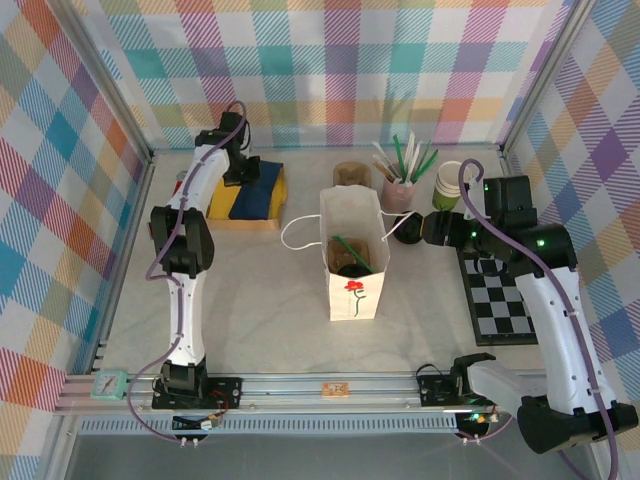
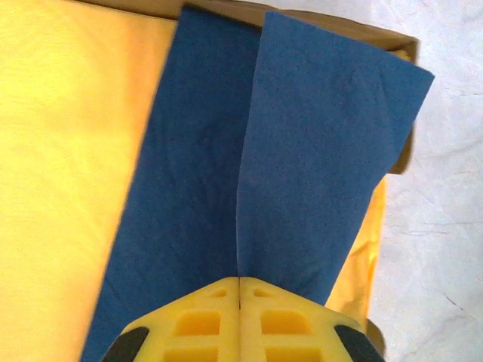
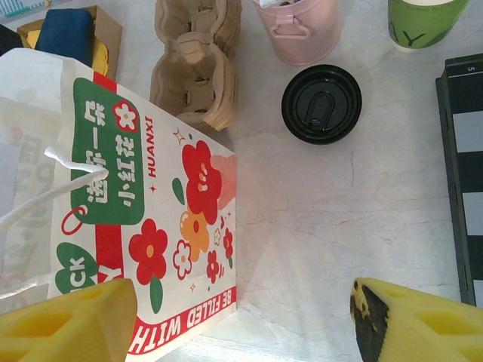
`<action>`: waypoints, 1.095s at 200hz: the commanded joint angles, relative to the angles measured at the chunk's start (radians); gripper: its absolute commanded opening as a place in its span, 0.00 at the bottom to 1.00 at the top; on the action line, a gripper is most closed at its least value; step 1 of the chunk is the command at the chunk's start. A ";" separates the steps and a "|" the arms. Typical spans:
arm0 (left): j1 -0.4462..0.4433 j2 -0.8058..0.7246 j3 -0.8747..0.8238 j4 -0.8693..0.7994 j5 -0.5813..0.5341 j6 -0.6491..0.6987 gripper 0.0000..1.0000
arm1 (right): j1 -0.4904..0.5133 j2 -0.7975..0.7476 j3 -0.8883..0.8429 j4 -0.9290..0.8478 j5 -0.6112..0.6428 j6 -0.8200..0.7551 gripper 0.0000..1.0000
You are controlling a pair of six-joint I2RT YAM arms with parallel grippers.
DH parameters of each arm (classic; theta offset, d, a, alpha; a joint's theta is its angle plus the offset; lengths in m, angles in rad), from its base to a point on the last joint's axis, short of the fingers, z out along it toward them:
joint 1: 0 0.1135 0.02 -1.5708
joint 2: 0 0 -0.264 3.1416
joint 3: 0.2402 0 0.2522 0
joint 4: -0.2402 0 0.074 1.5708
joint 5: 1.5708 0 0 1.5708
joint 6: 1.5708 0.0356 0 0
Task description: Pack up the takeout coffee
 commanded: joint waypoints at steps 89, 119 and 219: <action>0.005 -0.016 0.056 -0.031 -0.145 0.023 0.62 | -0.006 0.004 0.004 0.019 -0.037 0.022 0.74; -0.054 -0.048 0.058 0.001 -0.277 0.073 0.67 | -0.006 0.013 0.006 0.028 -0.055 0.029 0.73; -0.170 0.117 0.152 -0.149 -0.373 0.203 0.73 | -0.006 0.010 -0.002 0.028 -0.053 0.021 0.74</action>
